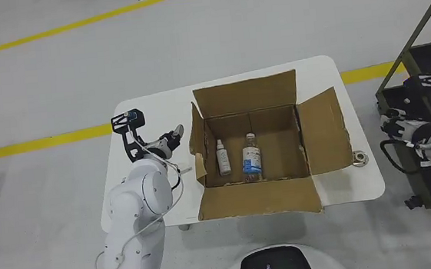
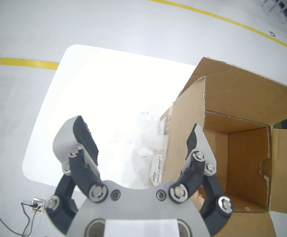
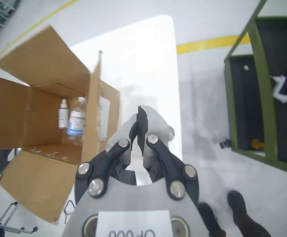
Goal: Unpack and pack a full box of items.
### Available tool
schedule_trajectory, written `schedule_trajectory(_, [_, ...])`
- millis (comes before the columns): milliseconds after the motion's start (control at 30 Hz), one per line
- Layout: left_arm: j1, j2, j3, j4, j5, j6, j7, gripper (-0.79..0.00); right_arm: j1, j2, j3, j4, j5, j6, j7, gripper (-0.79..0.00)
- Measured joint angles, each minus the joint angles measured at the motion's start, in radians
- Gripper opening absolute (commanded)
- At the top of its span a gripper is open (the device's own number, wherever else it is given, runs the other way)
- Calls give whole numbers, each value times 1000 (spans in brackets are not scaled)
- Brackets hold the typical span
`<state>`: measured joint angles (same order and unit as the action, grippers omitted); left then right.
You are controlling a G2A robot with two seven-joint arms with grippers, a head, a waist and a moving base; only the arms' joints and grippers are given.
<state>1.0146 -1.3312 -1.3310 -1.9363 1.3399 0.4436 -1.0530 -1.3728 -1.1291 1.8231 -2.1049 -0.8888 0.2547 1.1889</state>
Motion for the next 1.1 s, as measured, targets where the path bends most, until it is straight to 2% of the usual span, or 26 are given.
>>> schedule_trajectory(167, [0, 0, 0, 0, 0, 0, 0, 0, -14, 11, -38, 86, -120, 0, 117, -785])
schedule_trajectory(300, [0, 0, 0, 0, 0, 0, 0, 0, 33, 14, -127, 181, -225, -5, 191, -785])
schedule_trajectory(467, [0, 0, 0, 0, 0, 0, 0, 0, 85, 9, -218, 274, -243, -7, 171, -785])
schedule_trajectory(800, [0, 0, 0, 0, 0, 0, 0, 0, 83, 8, -223, 277, -242, -9, 163, -785])
schedule_trajectory(867, [0, 0, 0, 0, 0, 0, 0, 0, 78, 7, -236, 288, -241, -22, 130, -699])
schedule_trajectory(900, [0, 0, 0, 0, 0, 0, 0, 0, 82, 6, -245, 297, -240, -27, 114, -594])
schedule_trajectory(967, [0, 0, 0, 0, 0, 0, 0, 0, 99, 6, -252, 314, -234, -37, 116, -493])
schedule_trajectory(1100, [0, 0, 0, 0, 0, 0, 0, 0, 159, 6, -280, 361, -245, -66, 136, -440])
